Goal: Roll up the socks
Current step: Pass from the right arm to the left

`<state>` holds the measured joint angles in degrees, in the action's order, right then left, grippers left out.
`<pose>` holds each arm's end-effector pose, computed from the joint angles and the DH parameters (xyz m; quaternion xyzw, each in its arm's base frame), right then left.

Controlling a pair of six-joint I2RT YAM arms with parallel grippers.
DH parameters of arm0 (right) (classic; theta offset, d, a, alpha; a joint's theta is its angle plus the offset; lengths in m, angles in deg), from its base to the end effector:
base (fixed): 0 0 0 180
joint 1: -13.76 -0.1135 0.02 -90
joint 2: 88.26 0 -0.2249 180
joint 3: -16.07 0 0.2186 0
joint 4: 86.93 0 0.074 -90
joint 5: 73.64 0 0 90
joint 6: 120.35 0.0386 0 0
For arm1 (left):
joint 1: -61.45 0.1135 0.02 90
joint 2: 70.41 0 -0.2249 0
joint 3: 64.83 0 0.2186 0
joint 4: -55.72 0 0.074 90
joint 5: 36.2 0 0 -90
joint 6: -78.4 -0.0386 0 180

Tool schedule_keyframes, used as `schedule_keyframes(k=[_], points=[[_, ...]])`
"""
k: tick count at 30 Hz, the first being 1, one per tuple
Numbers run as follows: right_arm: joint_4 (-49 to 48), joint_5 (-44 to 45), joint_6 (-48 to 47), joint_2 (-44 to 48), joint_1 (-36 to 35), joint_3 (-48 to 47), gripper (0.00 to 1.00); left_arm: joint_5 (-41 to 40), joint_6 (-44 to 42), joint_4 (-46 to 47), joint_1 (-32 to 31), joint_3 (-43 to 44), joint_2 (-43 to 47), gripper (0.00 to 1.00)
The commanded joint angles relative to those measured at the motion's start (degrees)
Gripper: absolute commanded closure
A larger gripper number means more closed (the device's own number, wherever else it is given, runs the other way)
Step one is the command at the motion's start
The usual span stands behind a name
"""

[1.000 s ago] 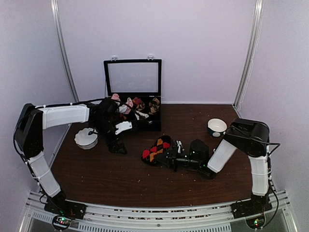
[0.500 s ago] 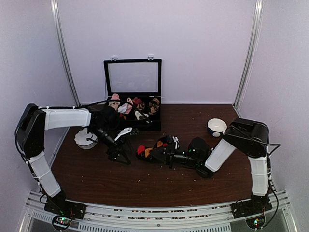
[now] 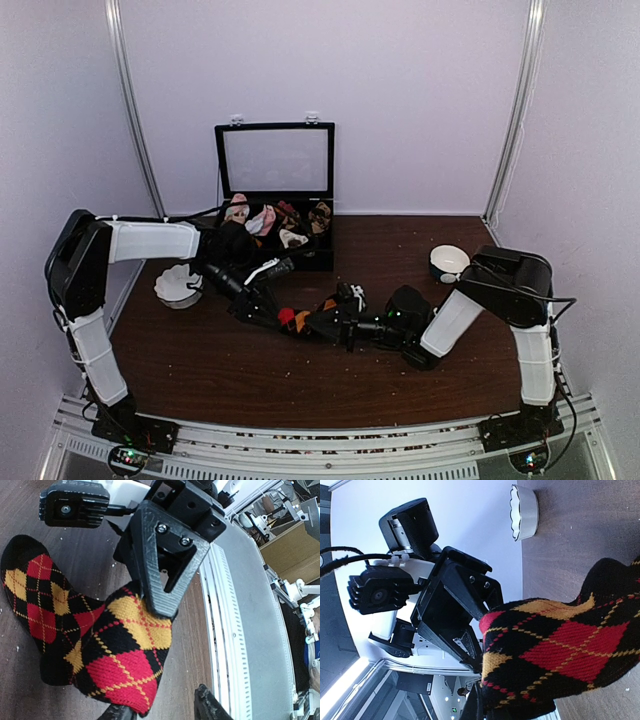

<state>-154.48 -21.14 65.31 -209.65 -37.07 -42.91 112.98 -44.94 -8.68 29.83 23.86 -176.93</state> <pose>0.1982 0.2804 0.1211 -0.0243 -0.6811 -0.7318 0.0062 0.2421 -0.1880 0.1693 0.4941 0.7139 -0.4917 0.0663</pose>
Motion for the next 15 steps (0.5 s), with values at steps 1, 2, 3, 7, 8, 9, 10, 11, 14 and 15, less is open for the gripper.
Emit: schedule_keyframes(k=[1, 2, 3, 7, 8, 9, 10, 11, 14, 15], points=[[-0.25, -1.34, -2.00, -0.18, -0.36, -1.41, 1.00, 1.59, 1.13, -1.29, -0.26, 0.15, -0.74, 0.59], [-0.26, -1.43, -2.17, -0.22, -0.41, -1.49, 1.00, 1.81, 1.10, -1.73, -0.26, 0.31, -1.00, 0.58], [-0.21, -1.52, -2.29, -0.32, -0.41, -1.60, 1.00, 1.99, 1.17, -2.17, -0.29, 0.55, -1.38, 0.58], [0.04, -1.68, -2.87, -0.66, -0.71, -2.07, 1.00, 1.78, 0.75, -3.46, -0.53, 0.73, -3.21, 0.55], [0.14, -1.70, -2.99, -0.81, -0.80, -2.34, 1.00, 1.58, 0.73, -3.47, -0.59, 0.66, -3.76, 0.55], [0.13, -1.77, -2.97, -0.99, -0.85, -2.54, 1.00, 1.50, 0.71, -3.48, -0.60, 0.68, -4.38, 0.54], [0.15, -1.83, -2.99, -1.11, -0.94, -2.75, 1.00, 1.54, 0.77, -3.50, -0.58, 0.79, -4.99, 0.54], [0.20, -1.94, -2.99, -1.23, -1.07, -2.98, 1.00, 1.62, 0.87, -3.56, -0.62, 1.15, -5.49, 0.54], [0.59, -2.37, -3.48, -1.47, -1.35, -3.52, 1.00, 2.09, 1.89, -3.56, -0.62, 2.36, -6.95, 0.50], [0.98, -2.51, -3.66, -1.44, -1.51, -3.61, 1.00, 2.20, 2.22, -3.59, -0.56, 2.79, -7.22, 0.48]])
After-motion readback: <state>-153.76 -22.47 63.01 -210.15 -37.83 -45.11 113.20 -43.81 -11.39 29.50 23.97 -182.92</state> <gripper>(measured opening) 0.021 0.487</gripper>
